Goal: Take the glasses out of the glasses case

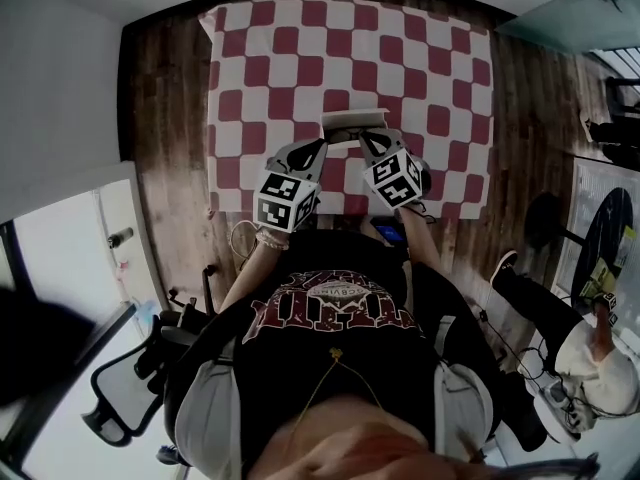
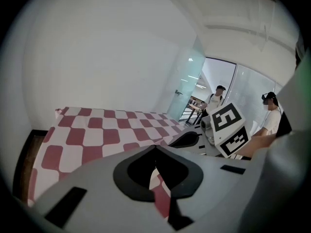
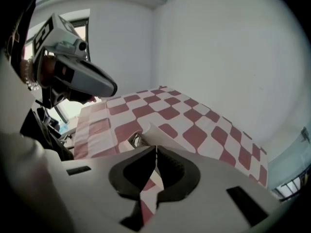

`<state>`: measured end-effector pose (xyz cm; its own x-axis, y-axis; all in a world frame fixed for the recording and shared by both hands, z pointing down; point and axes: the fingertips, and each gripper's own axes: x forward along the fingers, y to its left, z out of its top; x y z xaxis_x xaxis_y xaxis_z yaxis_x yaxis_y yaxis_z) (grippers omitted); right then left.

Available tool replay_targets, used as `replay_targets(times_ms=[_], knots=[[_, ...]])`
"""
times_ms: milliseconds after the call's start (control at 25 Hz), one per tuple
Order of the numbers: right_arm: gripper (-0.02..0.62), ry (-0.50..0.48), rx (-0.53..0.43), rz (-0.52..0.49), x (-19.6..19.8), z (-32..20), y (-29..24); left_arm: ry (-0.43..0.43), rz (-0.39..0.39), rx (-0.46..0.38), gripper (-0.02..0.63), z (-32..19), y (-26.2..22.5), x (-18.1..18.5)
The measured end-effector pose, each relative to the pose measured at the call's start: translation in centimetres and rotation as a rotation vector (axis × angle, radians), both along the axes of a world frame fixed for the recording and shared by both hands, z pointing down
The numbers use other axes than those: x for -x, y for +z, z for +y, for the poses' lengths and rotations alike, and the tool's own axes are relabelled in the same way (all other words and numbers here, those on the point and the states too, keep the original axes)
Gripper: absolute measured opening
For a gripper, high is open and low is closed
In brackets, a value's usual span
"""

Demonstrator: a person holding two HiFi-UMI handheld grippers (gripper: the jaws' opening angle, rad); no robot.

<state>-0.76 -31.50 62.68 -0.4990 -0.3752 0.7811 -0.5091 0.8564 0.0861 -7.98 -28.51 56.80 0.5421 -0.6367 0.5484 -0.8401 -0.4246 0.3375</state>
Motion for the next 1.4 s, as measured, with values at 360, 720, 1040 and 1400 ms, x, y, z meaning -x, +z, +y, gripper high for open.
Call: replay_targets(times_ms=[360,720,1040,1400], knots=[[0.023,-0.103,0.048,0.088,1.1,0.8,3.2,-0.023,0.017,0.013,-0.002,0.8,0.6,1.3],[0.023,-0.229,0.024,0.222,1.8,0.9,4.7,-0.052,0.028,0.027,-0.002,1.4,1.1,3.2],[0.026,-0.432,-0.072,0.433,1.5,1.1,6.1,-0.077,0.044,0.039,-0.002,1.7,1.5,4.3],[0.035,-0.582,-0.095,0.587,1.9,1.0,7.2,-0.119,0.056,0.044,-0.002,2.1,1.8,5.8]])
